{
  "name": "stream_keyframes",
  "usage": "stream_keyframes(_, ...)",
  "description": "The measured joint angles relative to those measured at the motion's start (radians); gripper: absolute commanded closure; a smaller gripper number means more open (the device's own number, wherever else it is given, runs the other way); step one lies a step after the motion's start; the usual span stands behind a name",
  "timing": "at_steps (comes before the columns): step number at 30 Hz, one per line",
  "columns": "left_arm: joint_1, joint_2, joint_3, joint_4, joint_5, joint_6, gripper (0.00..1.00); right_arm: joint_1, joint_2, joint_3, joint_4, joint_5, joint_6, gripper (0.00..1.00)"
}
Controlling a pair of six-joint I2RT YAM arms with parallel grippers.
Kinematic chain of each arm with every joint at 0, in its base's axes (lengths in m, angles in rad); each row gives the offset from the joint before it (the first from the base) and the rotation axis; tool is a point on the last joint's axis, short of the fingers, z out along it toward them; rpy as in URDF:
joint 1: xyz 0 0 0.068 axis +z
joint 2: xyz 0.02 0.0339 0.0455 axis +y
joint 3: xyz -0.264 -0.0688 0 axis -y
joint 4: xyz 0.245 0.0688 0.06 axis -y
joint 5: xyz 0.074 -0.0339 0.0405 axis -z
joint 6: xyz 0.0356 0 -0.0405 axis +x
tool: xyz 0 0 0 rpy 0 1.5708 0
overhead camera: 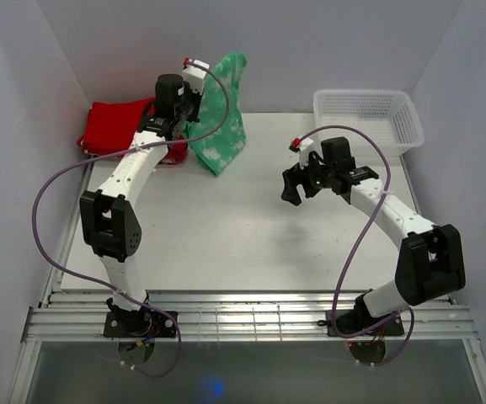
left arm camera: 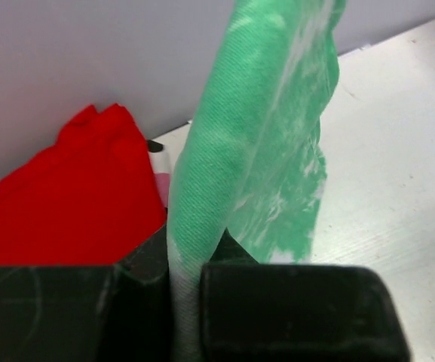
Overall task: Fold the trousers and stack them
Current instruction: Neatly place the folded trousers to the corner
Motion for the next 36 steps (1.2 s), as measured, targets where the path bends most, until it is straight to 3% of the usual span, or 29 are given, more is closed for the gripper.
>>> stream_keyframes(25, 0.030, 0.110, 0.375, -0.174, -0.143, -0.058, 1.00, 0.000, 0.000, -0.001, -0.002, -0.001, -0.007, 0.10)
stream_keyframes(36, 0.055, 0.110, 0.404, -0.177, -0.156, -0.117, 1.00, 0.000, 0.004, 0.000, -0.011, -0.002, -0.014, 0.10)
